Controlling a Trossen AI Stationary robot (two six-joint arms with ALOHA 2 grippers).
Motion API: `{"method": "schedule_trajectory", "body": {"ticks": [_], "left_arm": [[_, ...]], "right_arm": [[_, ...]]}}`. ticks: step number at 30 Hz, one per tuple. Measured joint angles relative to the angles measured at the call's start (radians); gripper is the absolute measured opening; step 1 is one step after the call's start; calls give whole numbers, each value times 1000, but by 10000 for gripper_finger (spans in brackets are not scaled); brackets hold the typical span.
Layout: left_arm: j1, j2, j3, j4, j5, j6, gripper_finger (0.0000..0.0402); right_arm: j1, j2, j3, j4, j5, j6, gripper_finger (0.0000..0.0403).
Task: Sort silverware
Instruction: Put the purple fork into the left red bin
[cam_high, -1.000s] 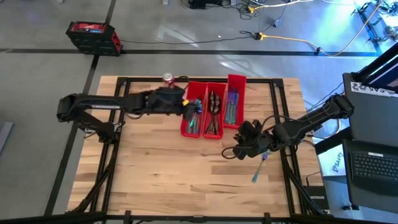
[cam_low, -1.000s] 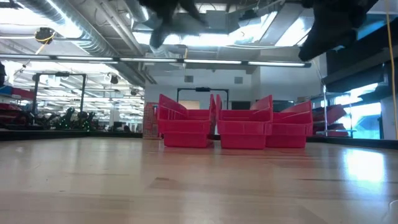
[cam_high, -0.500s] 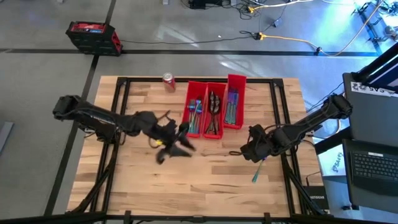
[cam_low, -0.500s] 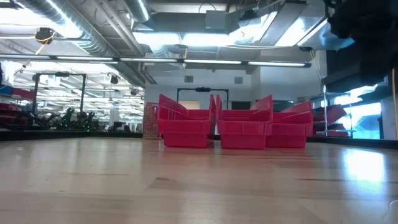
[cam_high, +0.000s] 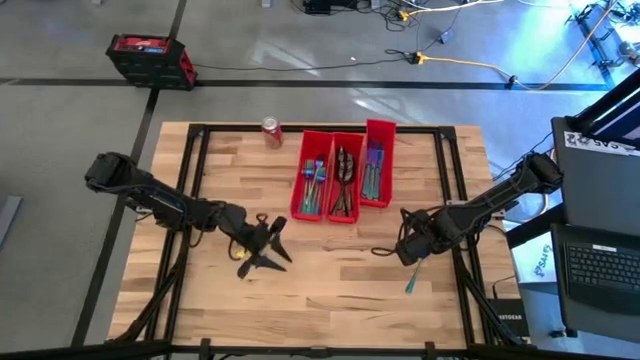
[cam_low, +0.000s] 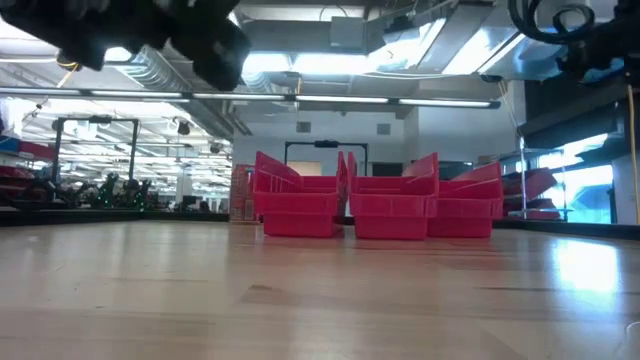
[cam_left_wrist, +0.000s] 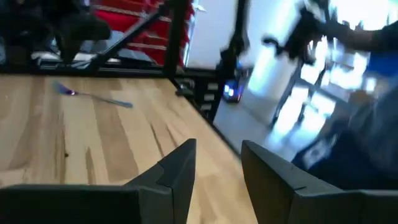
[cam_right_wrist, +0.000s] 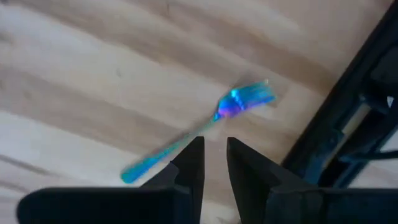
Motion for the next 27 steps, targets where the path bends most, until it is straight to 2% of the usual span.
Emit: {"method": "schedule_trajectory", "body": {"ticks": [3, 5, 8, 11, 19, 27], "left_arm": [[-19, 1, -10, -77, -37, 195, 117], [-27, 1, -10, -77, -76, 261, 117], [-36, 1, -10, -68, -169, 255, 117], [-36, 1, -9, -44, -219, 233, 117], [-69, 1, -9, -62, -261, 208, 116], [-66, 1, -9, -63, -279, 153, 116]], "right_arm": [[0, 0, 0, -12, -8, -59, 42], [1, 0, 0, -11, -5, -105, 27], [1, 0, 0, -3, 1, -169, 5], [1, 4, -17, 19, -8, -212, 6], [71, 105, -133, 100, -66, -246, 2], [115, 153, -152, 200, -14, -246, 1]]}}
